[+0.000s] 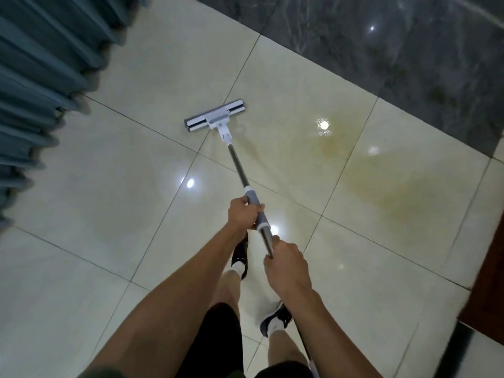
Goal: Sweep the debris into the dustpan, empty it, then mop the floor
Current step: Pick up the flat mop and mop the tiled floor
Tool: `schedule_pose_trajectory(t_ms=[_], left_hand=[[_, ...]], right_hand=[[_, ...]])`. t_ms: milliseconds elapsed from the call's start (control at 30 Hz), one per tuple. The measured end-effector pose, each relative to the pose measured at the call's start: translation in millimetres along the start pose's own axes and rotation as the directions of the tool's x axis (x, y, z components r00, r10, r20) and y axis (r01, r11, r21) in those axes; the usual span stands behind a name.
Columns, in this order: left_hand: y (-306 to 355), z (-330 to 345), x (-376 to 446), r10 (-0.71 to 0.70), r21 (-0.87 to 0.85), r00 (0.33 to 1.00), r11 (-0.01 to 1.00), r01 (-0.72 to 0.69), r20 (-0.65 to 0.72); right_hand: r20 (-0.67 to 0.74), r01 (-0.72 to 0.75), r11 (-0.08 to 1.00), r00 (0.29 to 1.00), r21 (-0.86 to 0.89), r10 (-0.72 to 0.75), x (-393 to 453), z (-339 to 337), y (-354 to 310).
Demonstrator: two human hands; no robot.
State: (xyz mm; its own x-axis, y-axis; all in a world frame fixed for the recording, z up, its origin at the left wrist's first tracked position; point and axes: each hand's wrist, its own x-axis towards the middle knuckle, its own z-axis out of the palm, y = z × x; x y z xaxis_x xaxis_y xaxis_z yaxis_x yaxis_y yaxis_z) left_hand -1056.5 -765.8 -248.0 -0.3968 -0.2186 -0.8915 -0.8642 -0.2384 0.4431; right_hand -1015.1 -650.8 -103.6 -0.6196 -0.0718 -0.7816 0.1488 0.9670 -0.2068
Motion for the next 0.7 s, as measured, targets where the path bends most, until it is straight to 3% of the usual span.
schedule_pose_trajectory(t_ms=[233,400,500,600,700], left_hand=[[70,-38,71,0.036,0.017,0.997,0.999,-0.035,-0.068],[66,-36,61,0.028,0.038,0.999,0.999,-0.027,-0.032],[48,-33,54,0.035,0.027,0.999,0.999,-0.034,-0.032],[35,-29,48,0.030,-0.022,0.998,0.999,-0.031,-0.051],[19,-17,38,0.009,-0.038,0.999,0.999,-0.011,-0.034]], right_hand=[[-0.095,0.052,0.997,0.994,0.064,-0.046,79,-5,-62],[-0.080,0.025,0.994,0.997,0.107,-0.017,74,1,-52],[0.036,0.023,0.945,0.999,0.325,-0.036,57,9,-35],[0.216,-0.081,0.786,0.974,0.613,-0.068,31,19,-15],[0.288,-0.147,0.722,0.955,0.676,-0.075,5,33,13]])
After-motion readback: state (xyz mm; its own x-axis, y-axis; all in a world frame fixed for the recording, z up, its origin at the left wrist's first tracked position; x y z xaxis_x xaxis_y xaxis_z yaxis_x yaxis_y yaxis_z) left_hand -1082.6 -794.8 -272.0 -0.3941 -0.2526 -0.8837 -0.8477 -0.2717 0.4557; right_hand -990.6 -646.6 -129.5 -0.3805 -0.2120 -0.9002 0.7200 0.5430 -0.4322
